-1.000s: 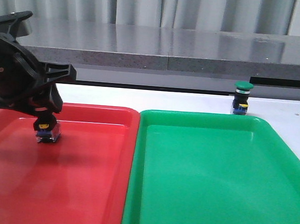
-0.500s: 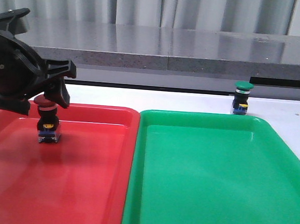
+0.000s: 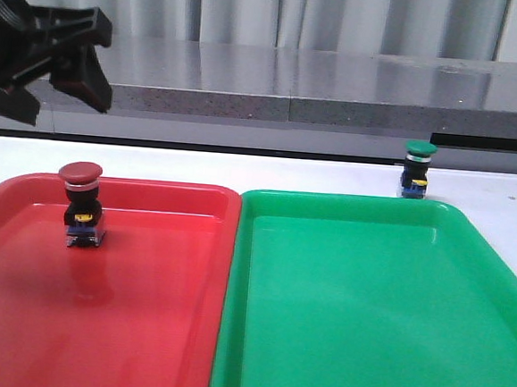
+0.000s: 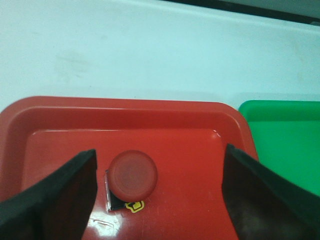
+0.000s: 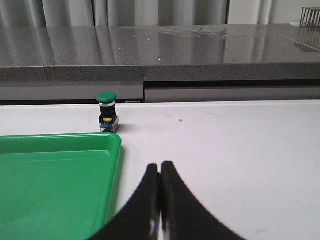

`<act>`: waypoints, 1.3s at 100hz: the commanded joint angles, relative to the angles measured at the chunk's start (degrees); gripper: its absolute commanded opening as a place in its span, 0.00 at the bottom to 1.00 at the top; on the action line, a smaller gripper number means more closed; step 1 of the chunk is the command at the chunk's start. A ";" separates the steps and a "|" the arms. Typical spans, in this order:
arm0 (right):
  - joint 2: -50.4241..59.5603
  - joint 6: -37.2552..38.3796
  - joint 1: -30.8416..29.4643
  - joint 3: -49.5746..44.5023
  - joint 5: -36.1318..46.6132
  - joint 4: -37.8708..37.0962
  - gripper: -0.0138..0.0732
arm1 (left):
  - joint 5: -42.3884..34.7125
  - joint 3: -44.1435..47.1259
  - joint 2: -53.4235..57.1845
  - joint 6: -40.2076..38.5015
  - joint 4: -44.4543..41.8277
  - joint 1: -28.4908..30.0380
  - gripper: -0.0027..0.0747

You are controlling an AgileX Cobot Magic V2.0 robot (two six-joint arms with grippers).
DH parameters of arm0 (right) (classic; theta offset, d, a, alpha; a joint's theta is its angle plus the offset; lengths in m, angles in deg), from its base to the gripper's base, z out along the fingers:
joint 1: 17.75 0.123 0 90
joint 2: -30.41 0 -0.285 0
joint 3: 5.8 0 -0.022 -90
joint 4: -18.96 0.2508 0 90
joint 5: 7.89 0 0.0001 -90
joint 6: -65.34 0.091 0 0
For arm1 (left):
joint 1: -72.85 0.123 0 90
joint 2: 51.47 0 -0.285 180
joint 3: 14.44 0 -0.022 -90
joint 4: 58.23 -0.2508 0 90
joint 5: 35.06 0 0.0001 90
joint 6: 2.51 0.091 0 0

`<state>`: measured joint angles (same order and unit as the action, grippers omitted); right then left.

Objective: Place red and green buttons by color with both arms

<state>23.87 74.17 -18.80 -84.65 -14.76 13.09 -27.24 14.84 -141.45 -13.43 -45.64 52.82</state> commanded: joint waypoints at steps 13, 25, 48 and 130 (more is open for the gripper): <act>0.52 -0.36 -0.42 0.96 4.63 -0.74 0.08 | -1.95 2.21 12.62 0.05 -5.52 -0.39 0.67; 0.52 -0.36 -0.42 0.96 4.63 -0.74 0.08 | -2.18 7.00 20.55 0.05 -6.93 -0.39 0.67; 0.52 -0.36 -0.42 0.96 4.63 -0.74 0.08 | -2.07 16.43 38.51 0.05 -7.94 -0.39 0.62; 0.52 -0.36 -0.42 0.96 4.63 -0.74 0.08 | 12.83 30.16 75.51 0.05 -9.39 -0.39 0.01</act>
<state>23.87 74.17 -18.80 -84.65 -14.76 13.09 -10.13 46.30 -65.35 -13.30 -54.91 52.82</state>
